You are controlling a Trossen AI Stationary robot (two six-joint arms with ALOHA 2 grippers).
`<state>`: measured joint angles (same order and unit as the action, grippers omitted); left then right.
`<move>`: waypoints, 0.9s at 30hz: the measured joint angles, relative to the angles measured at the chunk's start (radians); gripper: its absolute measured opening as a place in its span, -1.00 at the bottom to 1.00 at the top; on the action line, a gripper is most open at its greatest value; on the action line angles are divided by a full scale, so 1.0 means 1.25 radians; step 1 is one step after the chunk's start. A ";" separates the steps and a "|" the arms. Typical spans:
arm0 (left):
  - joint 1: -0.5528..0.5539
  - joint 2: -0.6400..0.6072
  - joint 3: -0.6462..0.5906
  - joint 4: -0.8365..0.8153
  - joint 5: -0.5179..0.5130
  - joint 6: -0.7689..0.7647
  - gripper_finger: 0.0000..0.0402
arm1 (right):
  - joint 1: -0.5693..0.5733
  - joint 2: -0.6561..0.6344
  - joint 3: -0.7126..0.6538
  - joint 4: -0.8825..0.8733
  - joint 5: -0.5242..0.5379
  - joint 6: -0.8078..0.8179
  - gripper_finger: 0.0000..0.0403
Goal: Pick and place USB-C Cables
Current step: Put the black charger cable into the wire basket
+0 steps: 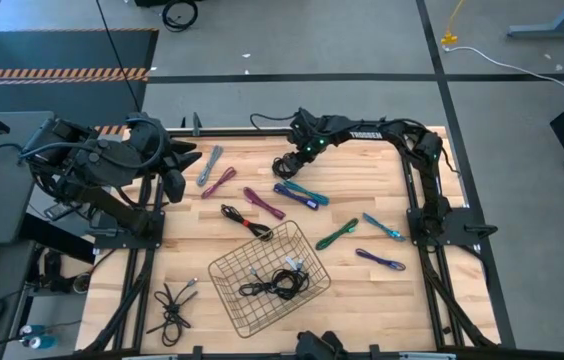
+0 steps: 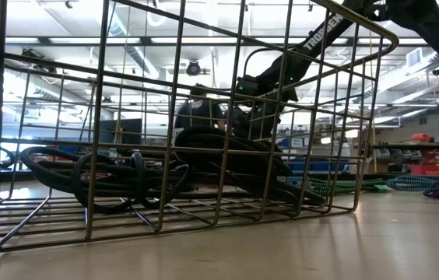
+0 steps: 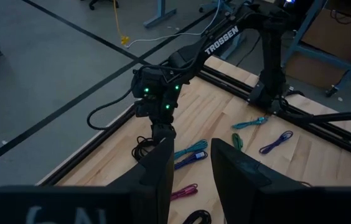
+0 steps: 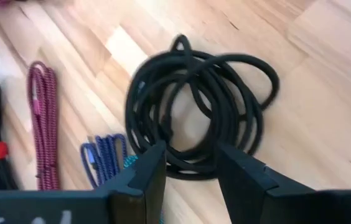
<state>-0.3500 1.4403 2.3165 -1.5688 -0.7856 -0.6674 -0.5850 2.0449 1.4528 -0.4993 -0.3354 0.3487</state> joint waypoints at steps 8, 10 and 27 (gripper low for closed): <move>0.000 0.000 0.000 0.000 0.000 0.007 -0.44 | -0.001 0.000 0.000 -0.009 0.001 -0.003 -0.40; 0.000 0.000 0.000 0.000 0.000 0.008 -0.44 | -0.001 0.000 0.000 -0.009 0.001 -0.006 -0.50; 0.000 0.000 0.000 0.000 0.000 0.007 -0.44 | 0.016 0.000 0.000 -0.008 -0.006 -0.045 -0.99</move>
<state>-0.3500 1.4406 2.3162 -1.5692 -0.7856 -0.6586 -0.5655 2.0449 1.4528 -0.5098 -0.3424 0.2924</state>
